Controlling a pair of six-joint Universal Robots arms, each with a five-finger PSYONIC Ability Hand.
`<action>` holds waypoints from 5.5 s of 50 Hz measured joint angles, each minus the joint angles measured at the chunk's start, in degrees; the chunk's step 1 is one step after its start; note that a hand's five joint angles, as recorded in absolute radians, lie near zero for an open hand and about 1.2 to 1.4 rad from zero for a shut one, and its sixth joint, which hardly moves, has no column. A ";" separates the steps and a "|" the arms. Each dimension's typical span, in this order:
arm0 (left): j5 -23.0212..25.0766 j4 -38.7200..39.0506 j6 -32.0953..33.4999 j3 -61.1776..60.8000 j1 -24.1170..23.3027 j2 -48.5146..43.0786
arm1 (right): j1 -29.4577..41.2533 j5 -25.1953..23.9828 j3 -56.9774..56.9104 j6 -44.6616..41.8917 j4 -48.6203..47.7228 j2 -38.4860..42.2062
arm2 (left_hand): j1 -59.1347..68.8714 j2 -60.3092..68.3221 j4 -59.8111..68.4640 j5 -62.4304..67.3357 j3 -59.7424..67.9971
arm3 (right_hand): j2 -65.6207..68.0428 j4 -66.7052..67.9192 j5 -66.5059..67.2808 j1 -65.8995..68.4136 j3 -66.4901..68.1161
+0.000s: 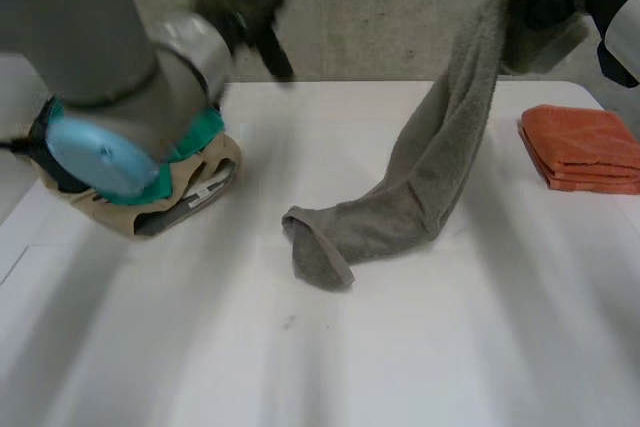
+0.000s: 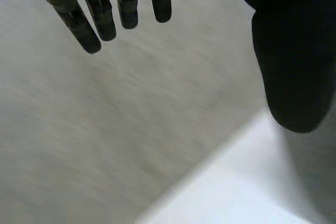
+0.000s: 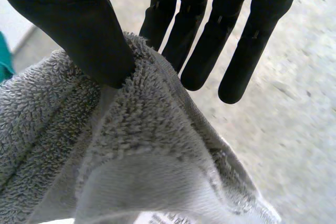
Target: Fold the laundry.
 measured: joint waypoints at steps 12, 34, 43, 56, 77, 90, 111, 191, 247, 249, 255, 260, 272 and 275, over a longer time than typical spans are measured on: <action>7.03 -2.60 -7.34 -4.69 -4.56 -11.56 | 0.63 -4.89 4.43 3.04 -1.79 -7.59 | 0.13 -0.33 -0.72 -0.49 -0.59 | 0.00 0.01 0.00 0.00 0.00; 6.85 -8.49 -10.15 -0.24 -9.92 -19.73 | -0.36 -4.65 -1.91 10.09 0.87 -10.30 | 40.57 37.78 37.92 36.66 37.68 | 0.00 0.01 0.00 0.00 0.00; 2.66 -7.04 -11.11 -0.46 -9.72 -16.88 | -1.79 -3.91 -2.15 9.99 0.68 -7.10 | 52.01 54.57 55.48 51.62 54.61 | 0.00 0.01 0.00 0.00 0.00; -17.38 1.60 -8.00 5.08 0.90 -0.30 | -4.62 3.00 -4.20 3.60 -3.04 5.47 | 52.02 54.89 55.56 51.62 54.87 | 0.00 0.01 0.00 0.00 0.00; -20.31 5.90 -3.41 -40.56 -2.27 4.46 | -3.23 1.60 27.70 -15.28 -2.43 16.19 | 21.89 22.34 22.94 22.11 23.07 | 0.00 0.02 0.00 0.00 0.01; -15.30 -2.91 -1.35 -32.30 1.20 10.72 | -4.53 3.62 29.02 -15.53 -3.02 12.40 | 13.55 11.67 11.24 10.10 11.84 | 0.00 0.02 0.00 0.00 0.01; -3.54 -9.24 19.20 -16.01 4.54 -6.12 | -6.85 1.34 28.58 -15.71 -3.51 13.17 | 17.81 16.28 16.86 16.07 16.34 | 0.00 0.02 0.00 0.00 0.01; -10.14 21.82 10.68 -24.09 9.73 -4.33 | -5.00 8.23 6.08 -9.64 -14.73 27.77 | 55.36 55.67 55.78 53.05 55.14 | 0.90 0.08 2.93 0.27 0.02; -7.34 2.02 15.06 -41.55 15.06 12.59 | -19.57 0.15 14.62 -15.19 10.56 18.75 | 55.36 55.68 55.78 53.05 55.14 | 0.28 -0.03 2.22 -1.63 -0.08; -5.97 0.59 16.03 -43.74 15.77 14.59 | -20.60 -1.13 16.30 -17.68 14.49 17.26 | 55.35 55.69 55.78 53.05 55.14 | 0.28 -0.02 2.40 -1.63 -0.08; -3.28 -0.30 18.11 -46.84 16.86 15.23 | -21.67 -4.17 19.55 -24.40 19.79 17.27 | 55.35 55.69 55.79 53.05 55.14 | -10.41 -11.05 -7.99 -7.54 -10.85; -3.54 -0.15 18.62 -46.21 16.82 12.29 | -21.24 -5.26 19.88 -26.39 20.04 19.74 | 55.35 55.69 55.79 53.05 55.14 | -14.06 -15.26 -12.55 -11.71 -15.06; -5.87 -0.26 16.28 -44.46 14.80 11.18 | -20.11 -6.11 14.35 -23.76 25.75 21.09 | 55.36 55.69 55.79 53.05 55.14 | -20.39 -20.75 -19.20 -16.80 -20.93; -5.91 -0.22 16.22 -44.34 14.54 11.47 | -19.69 -6.39 12.58 -23.78 27.51 21.27 | 55.35 55.69 55.79 53.05 55.14 | -20.39 -21.09 -19.21 -16.82 -20.93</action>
